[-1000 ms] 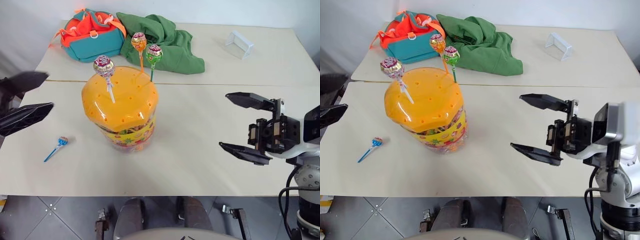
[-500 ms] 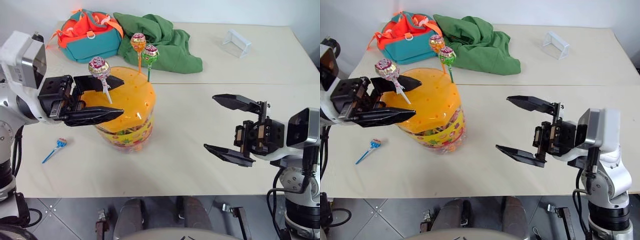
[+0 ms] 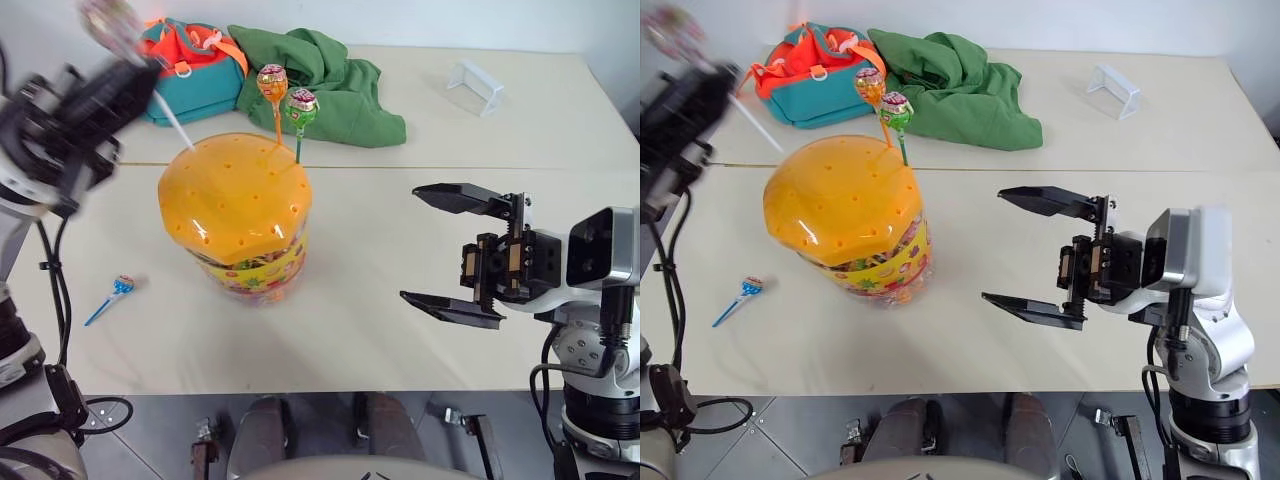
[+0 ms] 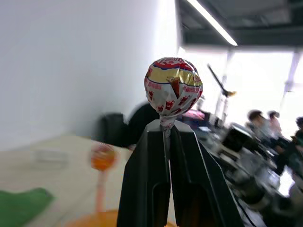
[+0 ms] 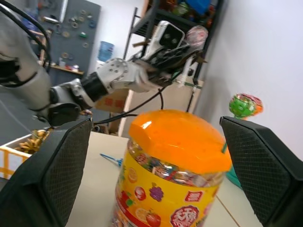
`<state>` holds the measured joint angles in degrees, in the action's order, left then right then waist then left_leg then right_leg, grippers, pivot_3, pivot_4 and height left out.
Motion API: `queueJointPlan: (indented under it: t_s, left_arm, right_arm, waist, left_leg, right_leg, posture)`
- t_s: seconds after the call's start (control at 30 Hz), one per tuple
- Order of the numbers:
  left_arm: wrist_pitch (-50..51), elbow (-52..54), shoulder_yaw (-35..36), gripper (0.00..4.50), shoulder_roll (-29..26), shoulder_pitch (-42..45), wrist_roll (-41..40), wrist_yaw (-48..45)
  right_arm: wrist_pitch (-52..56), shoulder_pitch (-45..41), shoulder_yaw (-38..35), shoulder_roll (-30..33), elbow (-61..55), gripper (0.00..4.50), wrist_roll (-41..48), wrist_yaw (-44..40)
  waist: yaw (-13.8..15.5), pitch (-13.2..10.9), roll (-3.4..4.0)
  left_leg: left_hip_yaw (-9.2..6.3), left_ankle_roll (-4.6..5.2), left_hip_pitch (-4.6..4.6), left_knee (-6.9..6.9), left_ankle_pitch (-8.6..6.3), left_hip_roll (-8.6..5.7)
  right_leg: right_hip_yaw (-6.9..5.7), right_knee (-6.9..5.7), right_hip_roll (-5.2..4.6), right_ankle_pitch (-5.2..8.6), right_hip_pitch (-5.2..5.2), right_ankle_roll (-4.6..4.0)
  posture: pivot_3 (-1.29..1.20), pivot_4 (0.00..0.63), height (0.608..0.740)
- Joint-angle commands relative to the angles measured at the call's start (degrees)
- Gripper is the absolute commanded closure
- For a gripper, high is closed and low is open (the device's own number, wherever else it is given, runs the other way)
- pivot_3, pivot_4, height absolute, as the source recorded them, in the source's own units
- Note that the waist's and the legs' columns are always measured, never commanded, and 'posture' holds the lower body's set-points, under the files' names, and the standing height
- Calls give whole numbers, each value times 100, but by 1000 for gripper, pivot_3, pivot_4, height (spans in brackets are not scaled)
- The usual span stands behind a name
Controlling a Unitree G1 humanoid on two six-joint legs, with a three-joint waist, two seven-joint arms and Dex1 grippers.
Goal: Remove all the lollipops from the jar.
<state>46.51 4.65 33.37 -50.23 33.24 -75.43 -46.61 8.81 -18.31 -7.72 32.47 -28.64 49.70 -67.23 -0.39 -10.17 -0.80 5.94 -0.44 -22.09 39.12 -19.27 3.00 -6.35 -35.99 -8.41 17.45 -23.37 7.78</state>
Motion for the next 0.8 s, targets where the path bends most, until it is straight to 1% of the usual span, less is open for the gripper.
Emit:
queueJointPlan:
  t_s: [0.03,0.07,0.17,0.2,0.23,0.3,0.37,0.43,0.5,0.6,0.7,0.8]
  left_arm:
    - [-135,-300,657,4477,-590,-1179,926,-329]
    - [-185,-344,725,4477,-703,-1484,1134,-421]
    - [-536,-225,879,4477,-907,-3252,2208,-950]
    - [-774,-76,843,4477,-903,-3950,2629,-1218]
    - [-866,23,790,4477,-868,-4431,2924,-1260]
    - [-1020,382,800,4477,-684,-5130,3154,-1406]
    - [-949,687,852,4477,-485,-5366,3135,-1242]
    - [-759,902,751,4477,-299,-5514,3191,-960]
    - [-742,1033,606,4477,-217,-5670,3366,-864]
    - [-909,950,464,4477,-80,-5646,3669,-647]
    - [-1153,624,293,3742,13,-5419,3971,-515]
    - [-1404,478,244,2836,150,-5190,3941,-677]
  right_arm:
    - [30,-221,202,109,158,0,68,-551]
    - [58,-274,247,133,214,0,60,-651]
    - [102,-474,537,351,498,0,-182,-1201]
    - [69,-540,628,378,628,0,-304,-1332]
    - [16,-591,701,391,747,0,-433,-1412]
    - [-157,-614,794,387,929,0,-629,-1634]
    - [-230,-586,803,366,1039,0,-706,-1715]
    - [-282,-536,815,382,1117,0,-795,-1769]
    - [-284,-525,808,388,1160,0,-833,-1750]
    - [-211,-565,754,367,1168,0,-809,-1564]
    - [-47,-689,674,331,1195,0,-758,-1218]
    - [1,-712,625,326,1205,0,-749,-1080]
  waist:
    - [-75,0,1]
    - [-99,-1,4]
    - [-120,-1,1]
    - [-118,-1,1]
    - [-118,1,-9]
    - [-116,1,-10]
    - [-21,1,-13]
    - [68,1,-13]
    - [89,2,-13]
    - [54,1,-10]
    - [32,1,-10]
    - [32,2,-10]
  left_leg:
    - [2,0,2,-5,0,0]
    - [3,0,2,-9,0,0]
    - [4,0,-5,-9,-1,0]
    - [8,2,-4,-8,-4,-2]
    - [11,2,-5,-9,-5,-1]
    - [14,0,-5,-10,-7,2]
    - [12,-1,-11,-4,-7,5]
    - [12,-2,-11,2,-7,6]
    - [11,-1,-8,6,-7,5]
    - [16,-1,-7,5,-7,5]
    - [17,-1,-6,2,-7,6]
    - [18,-1,-7,2,-7,7]
  right_leg:
    - [0,0,0,0,0,0]
    - [-1,2,1,0,-2,0]
    - [-4,6,1,0,-7,0]
    - [-2,6,0,0,-7,0]
    - [-2,9,0,0,-8,0]
    - [-3,11,1,1,-9,-1]
    - [-5,12,1,1,-11,-3]
    - [-4,13,0,2,-8,-3]
    - [-1,11,-3,2,-4,-3]
    - [-1,10,-3,2,-6,-3]
    - [-2,6,-2,2,-10,-4]
    - [-3,6,-2,2,-10,-4]
  posture:
    - [0,150,740]
    - [0,150,740]
    - [0,150,740]
    - [0,150,740]
    - [0,150,740]
    - [0,150,740]
    - [0,150,740]
    - [0,150,740]
    - [0,150,740]
    - [0,150,740]
    - [0,150,740]
    - [0,150,740]
